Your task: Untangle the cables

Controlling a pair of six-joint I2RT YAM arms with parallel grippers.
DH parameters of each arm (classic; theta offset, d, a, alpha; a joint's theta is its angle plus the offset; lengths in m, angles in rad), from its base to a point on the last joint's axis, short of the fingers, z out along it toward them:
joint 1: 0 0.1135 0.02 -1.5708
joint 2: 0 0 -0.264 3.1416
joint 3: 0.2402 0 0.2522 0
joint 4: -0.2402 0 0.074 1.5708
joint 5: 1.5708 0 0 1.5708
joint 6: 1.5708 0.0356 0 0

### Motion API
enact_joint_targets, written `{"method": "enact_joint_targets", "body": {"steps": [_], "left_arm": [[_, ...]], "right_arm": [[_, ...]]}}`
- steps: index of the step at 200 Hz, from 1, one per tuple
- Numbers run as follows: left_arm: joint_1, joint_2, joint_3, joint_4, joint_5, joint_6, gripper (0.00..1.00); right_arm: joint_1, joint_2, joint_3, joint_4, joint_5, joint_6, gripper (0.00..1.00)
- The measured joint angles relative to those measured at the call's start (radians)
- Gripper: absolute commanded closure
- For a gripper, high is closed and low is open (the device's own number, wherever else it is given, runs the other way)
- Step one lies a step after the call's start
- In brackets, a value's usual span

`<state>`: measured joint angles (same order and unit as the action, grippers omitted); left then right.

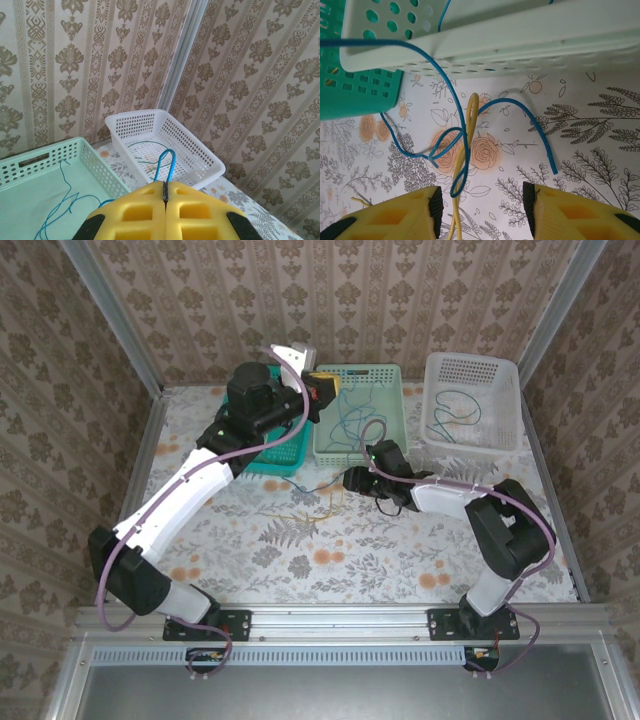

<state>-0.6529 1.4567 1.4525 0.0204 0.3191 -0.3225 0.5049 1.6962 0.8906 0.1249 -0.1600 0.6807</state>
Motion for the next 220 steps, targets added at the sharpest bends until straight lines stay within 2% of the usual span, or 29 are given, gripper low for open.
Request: {"method": "enact_joint_targets", "body": {"steps": [34, 99, 134, 168, 220], "left_arm": [[0.000, 0.000, -0.002, 0.006, 0.000, 0.000, 1.00], [0.000, -0.002, -0.002, 0.008, 0.000, 0.000, 1.00], [0.000, -0.009, -0.008, 0.011, -0.001, 0.000, 1.00], [0.000, -0.017, -0.016, 0.012, -0.001, 0.000, 1.00], [0.010, -0.036, -0.031, 0.011, -0.003, 0.000, 1.00]], "right_arm": [[0.001, 0.022, 0.013, 0.027, 0.011, 0.016, 0.55], [0.006, 0.041, 0.050, 0.032, 0.025, 0.030, 0.81], [0.006, 0.067, 0.079, 0.010, 0.026, 0.022, 0.82], [0.006, 0.095, 0.117, -0.022, 0.027, 0.003, 0.93], [0.006, 0.094, 0.124, -0.116, 0.052, -0.045, 0.96]]}}
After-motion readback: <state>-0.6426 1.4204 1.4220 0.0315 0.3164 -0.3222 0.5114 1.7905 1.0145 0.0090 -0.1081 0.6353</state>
